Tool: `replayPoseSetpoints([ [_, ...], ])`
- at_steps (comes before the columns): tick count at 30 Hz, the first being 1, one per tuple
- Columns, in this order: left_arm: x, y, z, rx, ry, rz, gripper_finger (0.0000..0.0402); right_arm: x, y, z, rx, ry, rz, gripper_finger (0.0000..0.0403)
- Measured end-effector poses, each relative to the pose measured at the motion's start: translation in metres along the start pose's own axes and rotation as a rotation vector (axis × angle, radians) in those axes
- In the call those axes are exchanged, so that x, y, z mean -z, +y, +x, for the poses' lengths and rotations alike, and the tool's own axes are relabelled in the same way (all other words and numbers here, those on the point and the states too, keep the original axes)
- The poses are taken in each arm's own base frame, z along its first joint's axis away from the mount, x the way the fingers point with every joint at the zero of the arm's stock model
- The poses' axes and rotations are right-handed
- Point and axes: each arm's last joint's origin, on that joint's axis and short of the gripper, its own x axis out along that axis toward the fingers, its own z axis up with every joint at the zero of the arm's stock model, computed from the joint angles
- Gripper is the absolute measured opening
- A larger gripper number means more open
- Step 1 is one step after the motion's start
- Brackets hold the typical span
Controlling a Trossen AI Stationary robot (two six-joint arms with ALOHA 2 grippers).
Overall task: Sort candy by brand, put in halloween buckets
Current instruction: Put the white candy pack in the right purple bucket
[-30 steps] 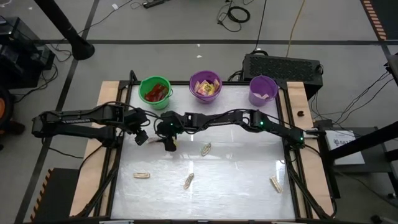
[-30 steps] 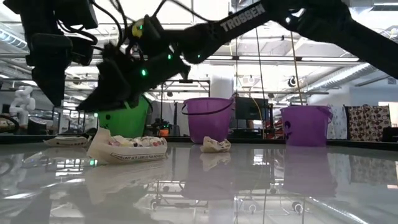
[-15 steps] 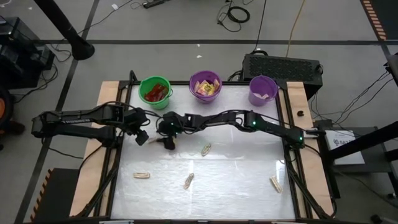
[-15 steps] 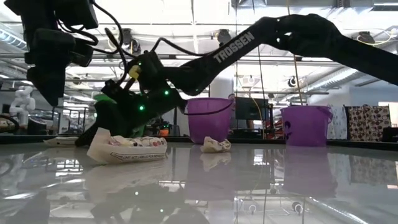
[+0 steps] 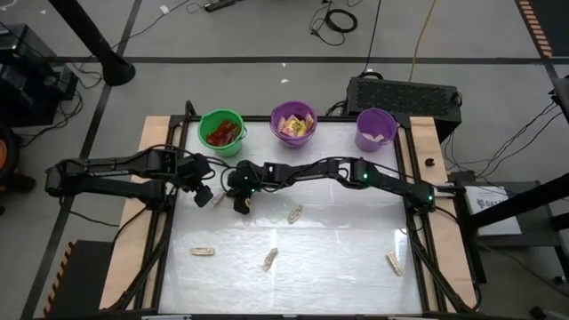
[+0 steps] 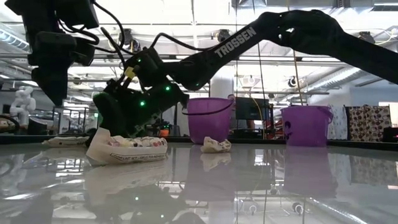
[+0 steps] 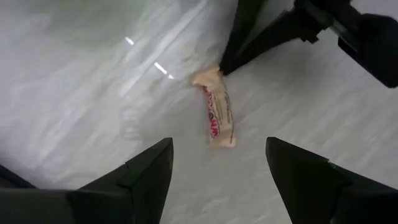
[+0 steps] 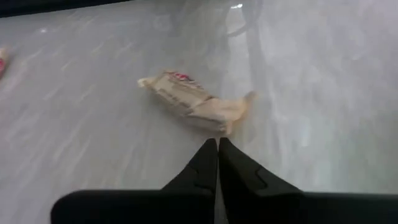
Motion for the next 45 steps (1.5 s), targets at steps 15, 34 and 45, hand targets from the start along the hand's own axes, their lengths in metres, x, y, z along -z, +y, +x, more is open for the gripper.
replayPoseSetpoints([
  [15,-0.002,0.0,0.0,-0.039,-0.05,0.055,0.0262,-0.05,0.012,-0.05,-0.004,-0.017,0.045,0.0102],
  [34,-0.004,0.0,0.0,-0.025,-0.06,0.047,0.0262,-0.045,0.004,-0.026,0.125,-0.244,0.288,0.0218],
  [45,-0.004,-0.001,0.0,-0.013,-0.056,0.021,0.0262,-0.001,0.018,0.012,0.129,-0.149,0.396,0.0205],
])
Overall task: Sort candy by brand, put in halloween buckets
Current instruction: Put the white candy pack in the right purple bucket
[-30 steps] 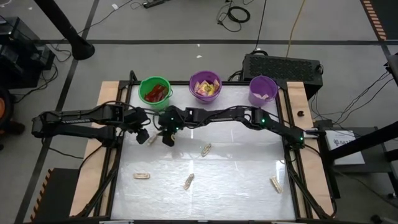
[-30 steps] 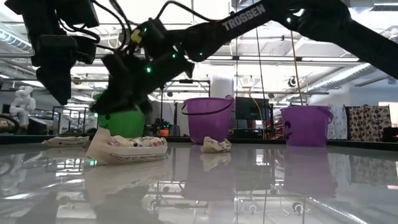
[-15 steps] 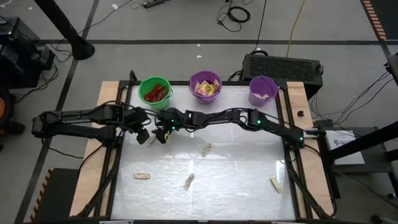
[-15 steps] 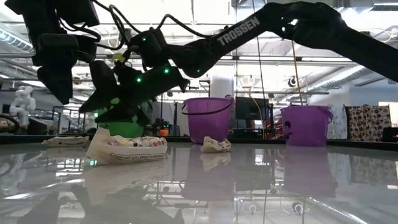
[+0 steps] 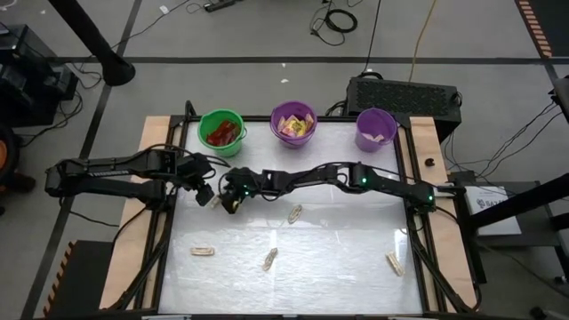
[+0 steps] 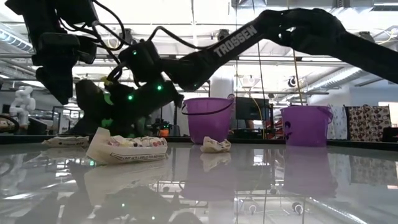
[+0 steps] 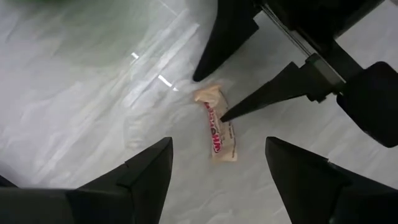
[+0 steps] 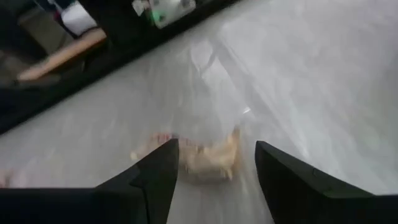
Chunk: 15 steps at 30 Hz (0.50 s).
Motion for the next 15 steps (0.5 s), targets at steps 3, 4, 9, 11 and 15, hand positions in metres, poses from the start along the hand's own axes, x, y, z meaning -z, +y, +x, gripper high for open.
replayPoseSetpoints([
  [3,0.0,0.0,0.0,0.001,-0.001,-0.001,0.0262,0.005,0.0,-0.001,0.009,0.065,-0.012,0.0174],
  [4,0.0,0.0,0.0,0.001,-0.001,-0.001,0.0262,0.005,0.0,-0.002,0.001,0.079,-0.013,0.0155],
  [9,0.0,0.0,0.0,-0.01,-0.008,-0.001,0.0262,0.001,0.0,-0.002,-0.014,0.086,-0.003,0.0028],
  [11,0.0,0.0,0.0,-0.01,-0.009,-0.001,0.0262,-0.005,0.001,-0.002,-0.027,0.084,-0.008,0.0012],
  [15,0.0,0.0,0.0,-0.013,-0.01,0.001,0.0262,-0.019,0.001,-0.004,-0.038,0.088,-0.016,0.0005],
])
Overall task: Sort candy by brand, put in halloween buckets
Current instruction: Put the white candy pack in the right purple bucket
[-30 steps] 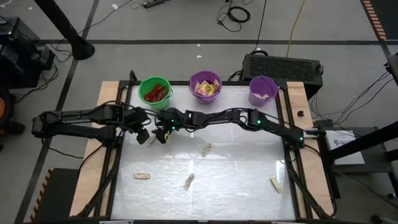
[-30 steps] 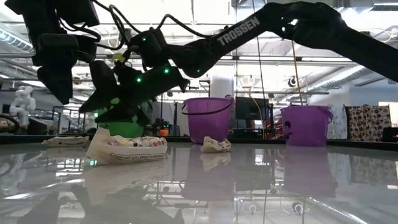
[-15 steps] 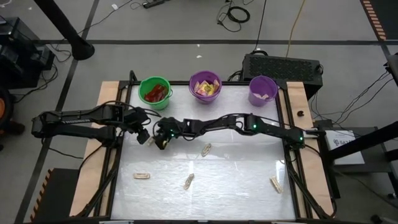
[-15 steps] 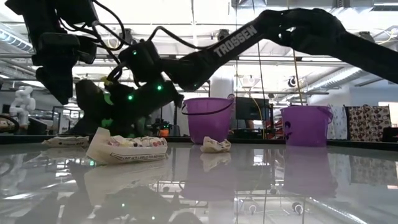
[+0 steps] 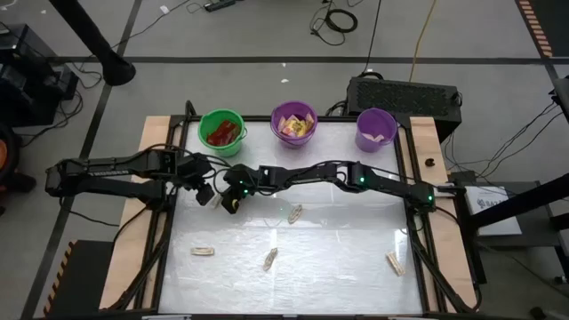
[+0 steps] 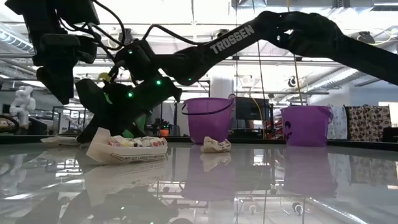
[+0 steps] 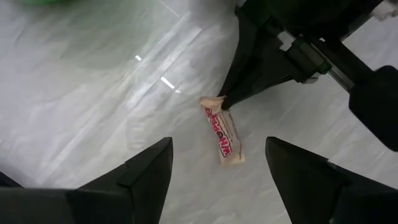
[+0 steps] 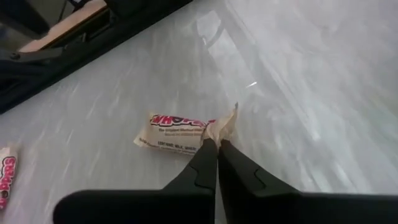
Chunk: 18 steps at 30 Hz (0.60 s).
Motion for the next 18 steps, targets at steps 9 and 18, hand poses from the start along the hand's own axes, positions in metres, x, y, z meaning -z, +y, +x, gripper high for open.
replayPoseSetpoints([
  [9,-0.002,-0.001,-0.012,0.036,-0.064,0.026,0.0262,-0.055,0.011,-0.052,0.104,0.076,-0.148,0.0001],
  [18,-0.021,-0.007,-0.068,0.148,-0.515,0.07,0.0262,-0.095,0.008,-0.184,0.367,0.453,-0.305,0.0],
])
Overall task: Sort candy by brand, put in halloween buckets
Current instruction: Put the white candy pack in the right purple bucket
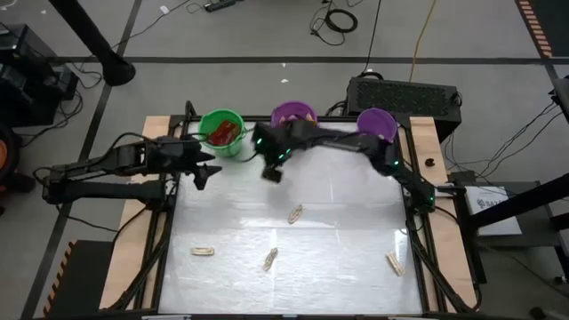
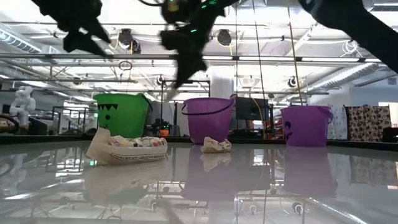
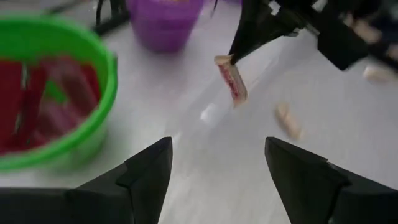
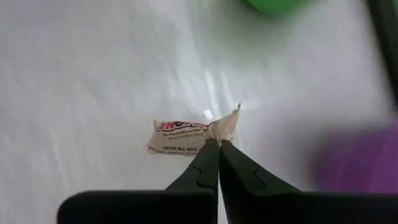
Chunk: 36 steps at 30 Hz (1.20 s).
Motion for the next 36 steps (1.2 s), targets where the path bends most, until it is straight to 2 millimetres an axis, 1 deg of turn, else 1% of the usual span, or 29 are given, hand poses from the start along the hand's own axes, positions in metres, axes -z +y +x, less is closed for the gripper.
replayPoseSetpoints([
  [2,-0.005,-0.002,0.001,0.016,-0.048,-0.01,0.0262,0.007,-0.019,-0.022,0.03,0.058,0.008,0.0],
  [4,-0.008,-0.003,0.005,0.019,-0.058,-0.011,0.0262,0.015,-0.041,-0.048,0.056,0.096,0.04,0.0],
  [7,-0.01,-0.005,0.013,0.013,-0.042,-0.008,0.0262,0.035,-0.069,-0.099,0.107,0.16,0.096,0.0],
  [8,-0.01,-0.005,0.015,0.008,-0.031,0.0,0.0262,0.043,-0.076,-0.117,0.151,0.175,0.11,0.0],
  [10,-0.01,-0.006,0.021,0.007,-0.005,0.018,0.0262,0.059,-0.092,-0.147,0.254,0.185,0.144,0.0],
  [12,-0.01,-0.007,0.027,0.004,0.023,0.022,0.0262,0.076,-0.107,-0.17,0.337,0.157,0.215,0.0],
  [14,-0.01,-0.008,0.032,0.0,0.041,0.019,0.0262,0.099,-0.121,-0.19,0.416,0.152,0.292,0.0],
  [16,-0.011,-0.009,0.037,0.0,0.042,0.021,0.0262,0.127,-0.135,-0.2,0.496,0.173,0.393,0.0],
  [18,-0.013,-0.011,0.041,0.003,0.035,0.023,0.0262,0.154,-0.15,-0.197,0.543,0.189,0.48,0.0],
  [20,-0.017,-0.012,0.045,0.014,0.012,0.022,0.0262,0.174,-0.161,-0.185,0.559,0.173,0.541,0.0],
  [22,-0.02,-0.014,0.049,0.024,-0.013,0.021,0.0262,0.195,-0.167,-0.173,0.568,0.185,0.592,0.0],
  [24,-0.024,-0.016,0.053,0.034,-0.04,0.015,0.0262,0.212,-0.173,-0.161,0.584,0.188,0.649,0.0],
  [26,-0.027,-0.017,0.056,0.048,-0.061,0.001,0.0262,0.224,-0.177,-0.148,0.593,0.208,0.677,0.0],
  [28,-0.031,-0.017,0.06,0.06,-0.078,-0.018,0.0262,0.232,-0.178,-0.139,0.592,0.24,0.686,0.0002],
  [32,-0.038,-0.012,0.07,0.056,-0.103,-0.111,0.0262,0.24,-0.177,-0.129,0.587,0.275,0.689,0.0015],
  [36,-0.042,-0.005,0.079,0.081,-0.078,-0.207,0.0262,0.241,-0.177,-0.127,0.594,0.27,0.686,0.0042],
])
